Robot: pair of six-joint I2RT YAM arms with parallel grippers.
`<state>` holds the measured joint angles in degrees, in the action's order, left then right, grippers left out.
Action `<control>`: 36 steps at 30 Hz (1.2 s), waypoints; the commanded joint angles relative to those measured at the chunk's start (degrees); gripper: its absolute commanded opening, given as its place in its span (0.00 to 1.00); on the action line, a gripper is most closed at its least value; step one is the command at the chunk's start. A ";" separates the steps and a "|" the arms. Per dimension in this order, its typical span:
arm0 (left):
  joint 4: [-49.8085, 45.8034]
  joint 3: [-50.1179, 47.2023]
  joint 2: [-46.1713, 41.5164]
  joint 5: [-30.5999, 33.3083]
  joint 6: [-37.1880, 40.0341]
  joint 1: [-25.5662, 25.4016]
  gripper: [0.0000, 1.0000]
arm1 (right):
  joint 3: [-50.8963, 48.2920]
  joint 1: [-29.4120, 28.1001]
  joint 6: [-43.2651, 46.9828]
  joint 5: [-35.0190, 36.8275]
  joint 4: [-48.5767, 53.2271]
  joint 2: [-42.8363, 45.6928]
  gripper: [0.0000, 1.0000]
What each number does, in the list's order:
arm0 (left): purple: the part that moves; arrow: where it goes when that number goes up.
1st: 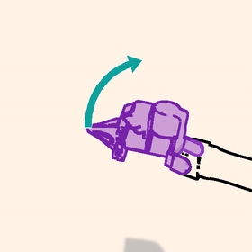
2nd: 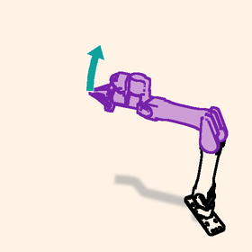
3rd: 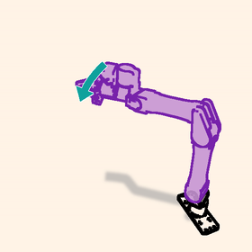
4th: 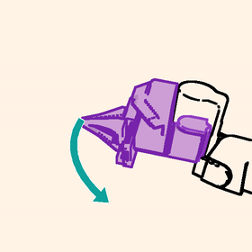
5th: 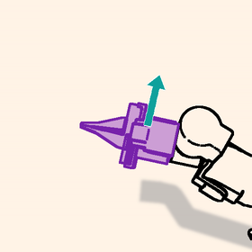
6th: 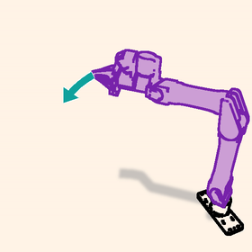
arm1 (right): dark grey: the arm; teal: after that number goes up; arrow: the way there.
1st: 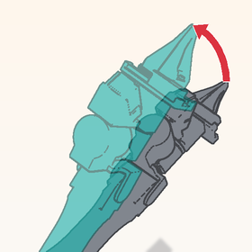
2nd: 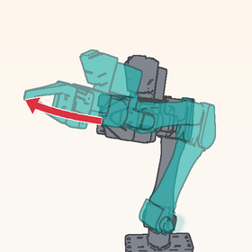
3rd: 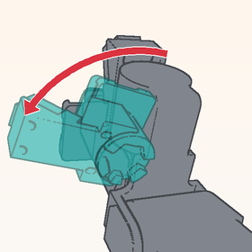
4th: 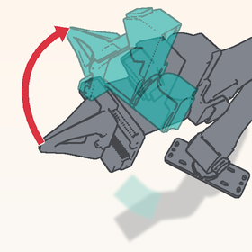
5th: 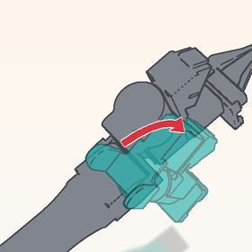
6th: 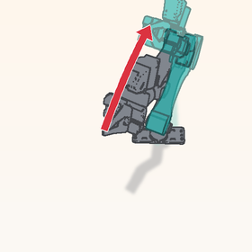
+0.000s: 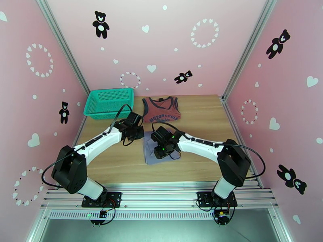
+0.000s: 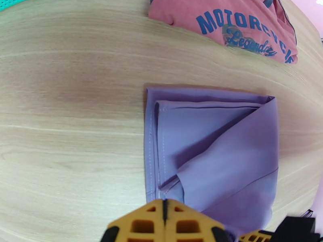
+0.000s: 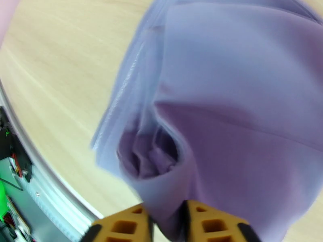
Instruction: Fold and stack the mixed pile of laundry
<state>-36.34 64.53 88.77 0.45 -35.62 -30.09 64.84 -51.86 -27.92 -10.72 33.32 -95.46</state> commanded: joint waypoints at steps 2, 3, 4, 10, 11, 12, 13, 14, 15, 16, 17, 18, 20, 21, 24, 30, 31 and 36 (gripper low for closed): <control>1.51 -0.72 -0.77 -0.85 -0.67 0.06 0.00 | -1.52 -0.44 0.92 -3.93 0.02 3.52 0.44; 1.75 -0.65 -0.17 -1.64 -0.81 0.08 0.00 | -1.49 -0.44 1.14 -3.97 0.32 3.78 0.46; 2.00 -0.56 0.60 -2.82 -0.86 -0.03 0.00 | -1.51 -0.44 1.20 -4.37 0.43 4.10 0.47; 3.99 1.12 7.50 -8.12 -0.04 -1.84 0.15 | -1.58 -0.44 0.69 -5.09 0.08 5.43 0.48; 4.05 1.65 8.82 -8.69 0.31 -2.24 0.20 | -1.71 -0.45 0.48 -5.00 0.08 5.62 0.48; 4.07 2.33 10.38 -9.32 0.73 -2.59 0.24 | -1.96 -0.43 0.26 -5.12 -0.01 5.88 0.47; 3.96 2.97 11.87 -9.78 1.02 -3.02 0.26 | -2.31 -0.42 0.00 -5.23 -0.17 6.26 0.48; 3.80 3.52 13.06 -10.01 1.28 -3.30 0.27 | -2.68 -0.40 -0.30 -5.16 -0.27 6.64 0.48; 3.52 4.11 14.25 -10.20 1.50 -3.66 0.28 | -3.15 -0.44 -0.51 -5.02 -0.28 7.10 0.48; 3.14 4.44 15.24 -10.06 1.76 -3.86 0.29 | -3.54 -0.44 -0.64 -4.84 -0.26 7.67 0.48; 3.03 4.63 15.67 -9.96 1.86 -4.15 0.29 | -3.86 -0.37 -0.79 -4.60 -0.12 8.16 0.48; 3.11 4.61 15.96 -9.91 1.95 -4.43 0.29 | -4.24 -0.44 -1.05 -4.19 0.12 8.85 0.48; 3.29 4.43 16.17 -9.48 2.00 -4.77 0.30 | -4.91 -0.43 -1.32 -3.70 0.21 9.93 0.48; 2.97 4.44 16.33 -8.90 2.04 -4.83 0.30 | -5.13 -0.35 -1.47 -3.53 0.25 10.43 0.48; 2.32 4.53 16.52 -6.95 2.20 -5.16 0.31 | -5.51 -0.35 -1.70 -3.35 0.44 11.33 0.48; -2.04 5.93 16.34 -2.38 2.50 -6.88 0.44 | -5.62 -0.35 -1.76 -3.34 0.56 11.21 0.49; -2.76 6.04 16.28 -1.87 2.28 -7.01 0.45 | -5.60 -0.35 -1.76 -3.36 0.43 11.19 0.49; -4.94 5.94 15.48 -1.51 -0.98 -7.75 0.46 | -5.60 -0.35 -1.69 -3.28 0.18 11.16 0.49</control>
<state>-38.06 69.19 105.01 -2.96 -34.59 -37.34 60.07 -52.12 -29.21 -14.48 33.08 -85.45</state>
